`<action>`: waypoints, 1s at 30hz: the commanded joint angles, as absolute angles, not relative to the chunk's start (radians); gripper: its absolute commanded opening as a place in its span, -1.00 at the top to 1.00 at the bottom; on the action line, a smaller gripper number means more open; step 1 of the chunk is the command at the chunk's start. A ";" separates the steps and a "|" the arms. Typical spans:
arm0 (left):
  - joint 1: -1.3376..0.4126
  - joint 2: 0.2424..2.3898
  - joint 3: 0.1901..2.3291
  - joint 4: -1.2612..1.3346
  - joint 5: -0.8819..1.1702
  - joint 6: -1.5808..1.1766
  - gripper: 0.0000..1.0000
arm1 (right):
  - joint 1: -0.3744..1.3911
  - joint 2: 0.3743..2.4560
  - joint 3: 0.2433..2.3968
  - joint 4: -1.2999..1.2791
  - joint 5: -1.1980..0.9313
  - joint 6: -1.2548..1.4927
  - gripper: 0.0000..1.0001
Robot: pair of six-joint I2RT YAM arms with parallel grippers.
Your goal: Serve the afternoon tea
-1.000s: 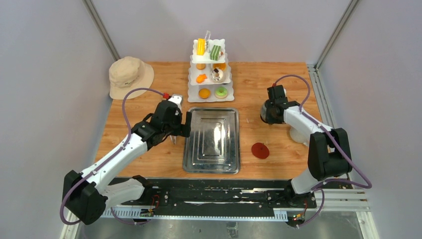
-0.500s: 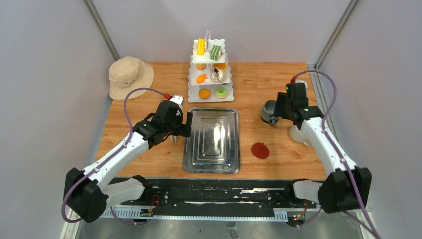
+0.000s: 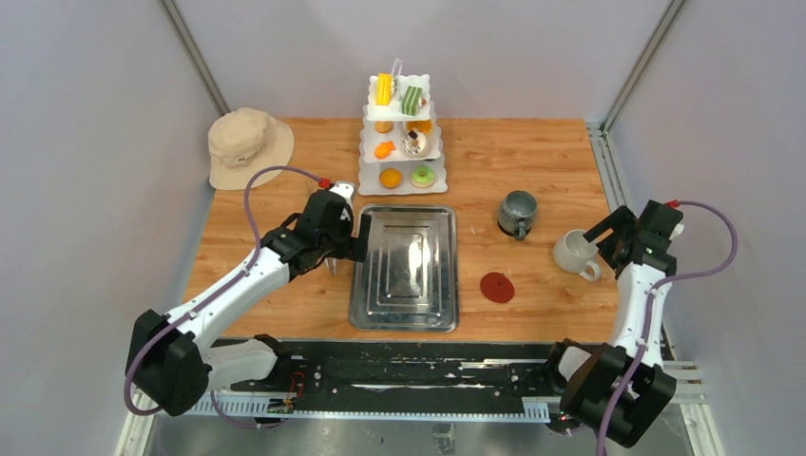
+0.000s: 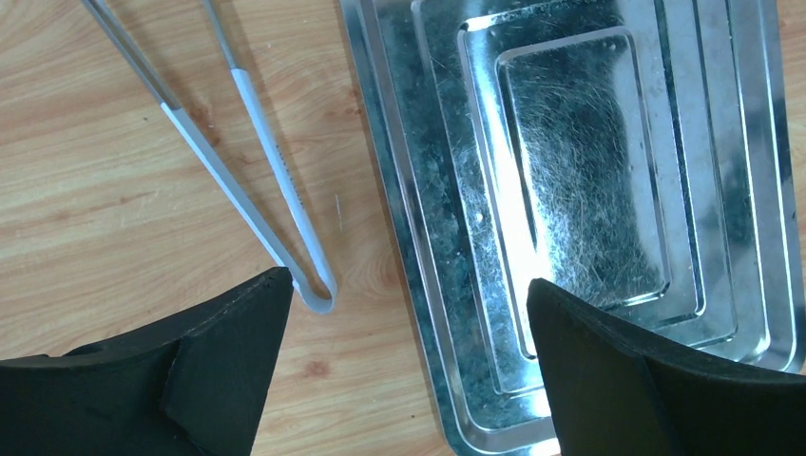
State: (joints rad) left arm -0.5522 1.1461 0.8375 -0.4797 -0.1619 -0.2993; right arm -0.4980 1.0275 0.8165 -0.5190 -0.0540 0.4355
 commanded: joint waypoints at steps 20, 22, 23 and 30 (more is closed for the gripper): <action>-0.559 1.153 0.856 -0.461 -0.144 -0.268 -0.96 | -0.601 1.006 0.582 -0.312 -0.407 0.494 -0.89; -0.559 1.151 0.857 -0.457 -0.142 -0.271 -0.96 | -0.601 0.967 0.551 -0.328 -0.422 0.512 -0.89; -0.558 1.151 0.857 -0.453 -0.139 -0.273 -0.96 | -0.601 0.947 0.536 -0.331 -0.437 0.517 -0.89; -0.559 1.141 0.852 -0.444 -0.116 -0.282 -0.96 | -0.532 0.860 0.528 -0.441 -0.354 0.464 -0.86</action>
